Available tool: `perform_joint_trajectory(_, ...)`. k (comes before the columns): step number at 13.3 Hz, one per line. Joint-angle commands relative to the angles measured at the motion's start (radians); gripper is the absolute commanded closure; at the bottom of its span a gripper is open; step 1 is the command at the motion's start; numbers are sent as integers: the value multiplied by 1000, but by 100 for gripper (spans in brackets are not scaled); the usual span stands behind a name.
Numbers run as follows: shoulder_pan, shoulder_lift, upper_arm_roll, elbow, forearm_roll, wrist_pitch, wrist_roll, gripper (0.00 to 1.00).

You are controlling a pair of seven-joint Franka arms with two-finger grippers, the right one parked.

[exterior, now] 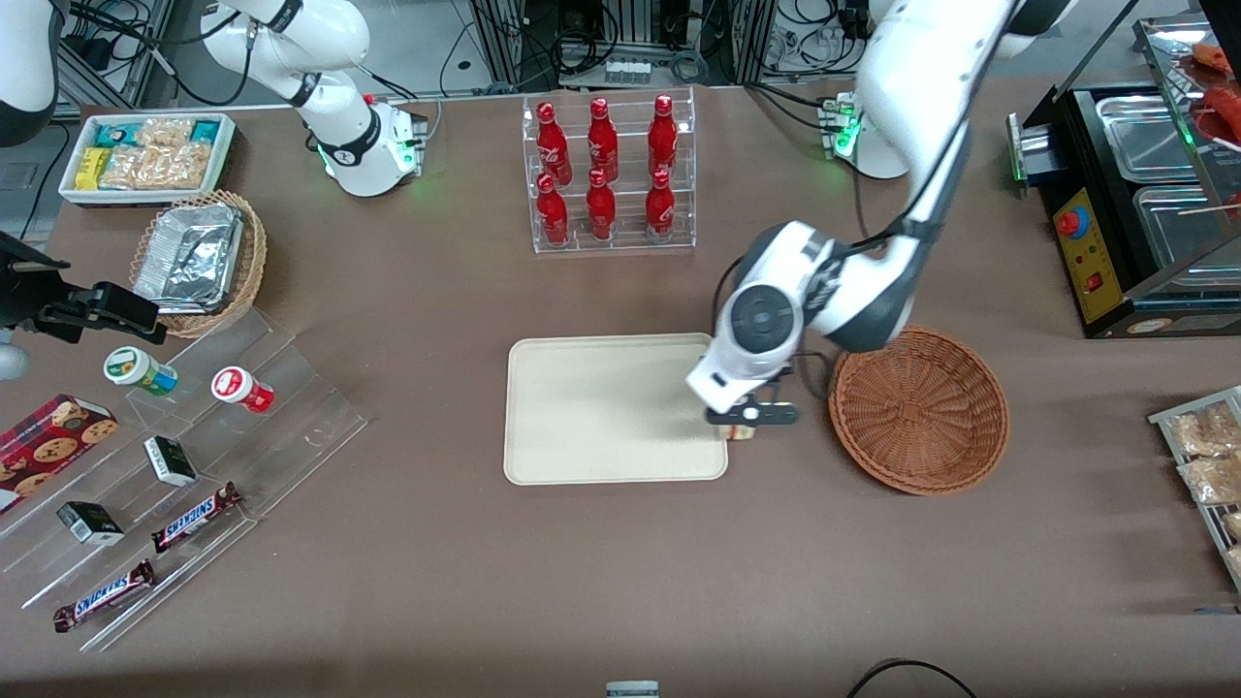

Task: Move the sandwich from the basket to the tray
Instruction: 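Carry the sandwich with the left gripper over the cream tray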

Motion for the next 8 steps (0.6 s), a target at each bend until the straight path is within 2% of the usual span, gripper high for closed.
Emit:
perform_joint_trajectory(1,-48,84,17,111,39,-19,-18,100)
perform_joint_trajectory(8,-94,221,14,297,39,-24,-169,100)
